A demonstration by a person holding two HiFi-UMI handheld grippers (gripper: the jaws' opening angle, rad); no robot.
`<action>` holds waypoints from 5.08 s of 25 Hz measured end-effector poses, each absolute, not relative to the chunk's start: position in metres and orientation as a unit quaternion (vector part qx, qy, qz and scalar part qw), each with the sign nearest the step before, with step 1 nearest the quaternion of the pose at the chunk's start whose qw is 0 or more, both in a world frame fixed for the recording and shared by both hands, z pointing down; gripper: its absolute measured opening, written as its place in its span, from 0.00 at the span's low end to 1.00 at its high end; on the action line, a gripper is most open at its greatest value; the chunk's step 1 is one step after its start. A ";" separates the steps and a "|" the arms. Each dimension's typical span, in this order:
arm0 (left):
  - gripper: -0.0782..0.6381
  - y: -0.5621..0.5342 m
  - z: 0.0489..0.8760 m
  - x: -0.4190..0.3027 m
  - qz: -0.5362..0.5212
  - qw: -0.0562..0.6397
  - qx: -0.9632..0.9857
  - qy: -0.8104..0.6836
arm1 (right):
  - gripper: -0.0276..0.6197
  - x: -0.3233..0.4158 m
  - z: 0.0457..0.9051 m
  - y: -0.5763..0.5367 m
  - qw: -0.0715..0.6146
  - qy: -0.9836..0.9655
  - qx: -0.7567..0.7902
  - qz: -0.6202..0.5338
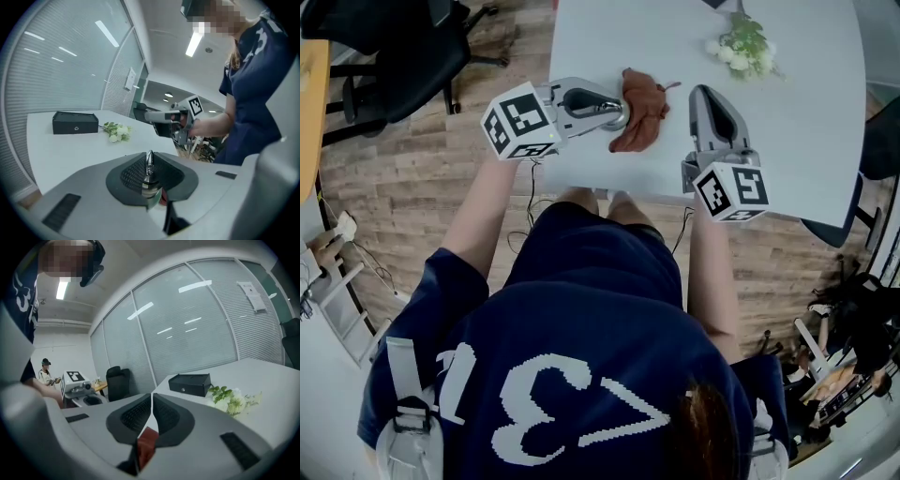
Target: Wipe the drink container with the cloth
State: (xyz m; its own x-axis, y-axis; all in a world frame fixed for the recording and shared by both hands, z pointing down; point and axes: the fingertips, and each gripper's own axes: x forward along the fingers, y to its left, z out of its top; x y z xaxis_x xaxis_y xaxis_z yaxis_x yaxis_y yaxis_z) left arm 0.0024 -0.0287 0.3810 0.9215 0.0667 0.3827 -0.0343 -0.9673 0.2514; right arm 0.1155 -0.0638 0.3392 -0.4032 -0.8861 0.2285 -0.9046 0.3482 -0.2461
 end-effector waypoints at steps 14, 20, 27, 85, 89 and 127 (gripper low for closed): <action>0.18 -0.098 0.381 -0.023 0.088 0.323 0.915 -0.225 | 0.15 0.068 0.512 -0.046 0.278 -0.825 0.452 0.194; 0.18 -0.106 0.383 -0.037 0.063 0.341 0.901 -0.260 | 0.12 0.047 0.466 -0.074 0.023 -0.831 0.431 0.351; 0.18 -0.113 0.385 -0.050 0.055 0.335 0.892 -0.298 | 0.11 -0.008 0.372 -0.097 -0.078 -0.875 0.372 0.299; 0.18 -0.126 0.396 -0.076 0.039 0.389 0.836 -0.384 | 0.11 0.003 0.476 -0.030 0.207 -0.884 0.404 0.116; 0.18 -0.126 0.395 -0.075 0.046 0.384 0.838 -0.386 | 0.11 -0.012 0.455 -0.039 0.173 -0.892 0.404 0.107; 0.18 -0.113 0.390 -0.068 0.060 0.373 0.844 -0.380 | 0.11 -0.058 0.455 -0.022 0.221 -0.914 0.340 0.018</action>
